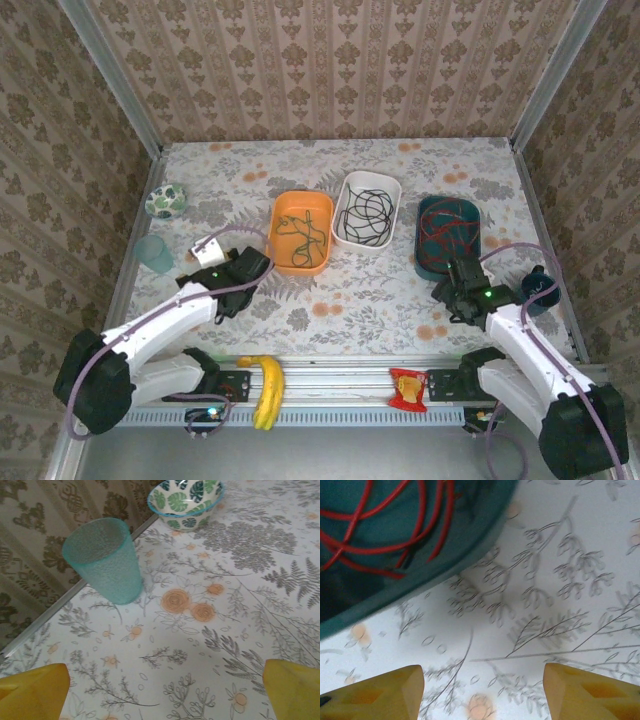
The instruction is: Untangle the cables
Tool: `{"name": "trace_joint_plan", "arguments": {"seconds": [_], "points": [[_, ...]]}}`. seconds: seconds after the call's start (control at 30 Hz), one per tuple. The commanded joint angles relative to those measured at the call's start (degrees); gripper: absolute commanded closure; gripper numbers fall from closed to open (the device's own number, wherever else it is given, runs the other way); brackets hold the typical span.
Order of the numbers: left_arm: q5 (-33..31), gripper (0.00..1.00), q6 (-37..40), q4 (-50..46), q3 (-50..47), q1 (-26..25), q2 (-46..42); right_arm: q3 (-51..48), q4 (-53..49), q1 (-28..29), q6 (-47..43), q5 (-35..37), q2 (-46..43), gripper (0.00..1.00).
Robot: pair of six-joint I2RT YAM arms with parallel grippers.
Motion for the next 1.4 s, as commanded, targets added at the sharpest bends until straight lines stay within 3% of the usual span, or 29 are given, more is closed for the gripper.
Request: {"name": "trace_joint_plan", "arguments": {"seconds": [0.0,0.17,0.27,0.3,0.43,0.5,0.6,0.73,0.97,1.1,1.23,1.27,1.33,1.37], "points": [[-3.97,0.00,-3.96,-9.41,5.02,1.03,1.93,1.17,4.18,-1.34,-2.48,1.17,3.46,0.35],[-9.61,0.00,-2.12,-14.64,9.00,2.31,7.18,3.90,11.60,-1.42,-8.12,5.88,10.32,0.35],[-7.53,0.00,-5.00,-16.44,10.93,7.96,9.36,6.26,14.30,-1.43,-13.13,6.47,15.84,0.35],[-6.38,0.00,-2.15,-13.78,11.27,10.48,9.42,7.42,14.63,-1.43,-14.77,6.64,17.96,0.36],[-6.48,0.00,24.53,9.81,7.86,16.45,7.97,12.29,15.57,-1.78,-18.14,2.68,24.88,0.35],[-0.10,0.00,37.28,23.43,3.79,20.13,7.23,14.31,15.82,-1.69,-19.09,2.01,26.82,0.35],[12.57,0.00,42.50,27.42,2.93,26.55,7.51,15.78,18.04,-1.57,-21.91,0.48,26.00,0.35],[13.32,0.00,47.21,31.65,1.83,30.02,10.71,15.87,22.07,-1.48,-25.03,2.57,21.86,0.33],[20.42,0.00,53.03,51.00,-4.92,30.80,14.45,14.76,28.84,-0.84,-32.99,9.66,20.21,0.31],[26.58,0.00,59.14,64.66,-6.87,31.54,16.97,11.21,39.74,1.58,-44.88,17.53,21.87,0.23],[33.84,0.00,59.96,66.86,-3.81,33.83,21.24,3.42,56.32,1.40,-45.19,20.41,24.42,0.22],[35.42,0.00,60.67,66.97,-2.82,34.23,22.34,1.20,62.65,1.43,-46.28,19.72,25.05,0.01],[36.61,0.00,61.66,66.81,-1.39,34.71,24.07,0.53,65.95,1.21,-46.60,18.66,25.53,0.00],[37.37,0.00,62.76,71.08,-3.20,34.63,24.93,0.01,68.34,0.99,-46.65,18.56,26.06,0.00]]}}
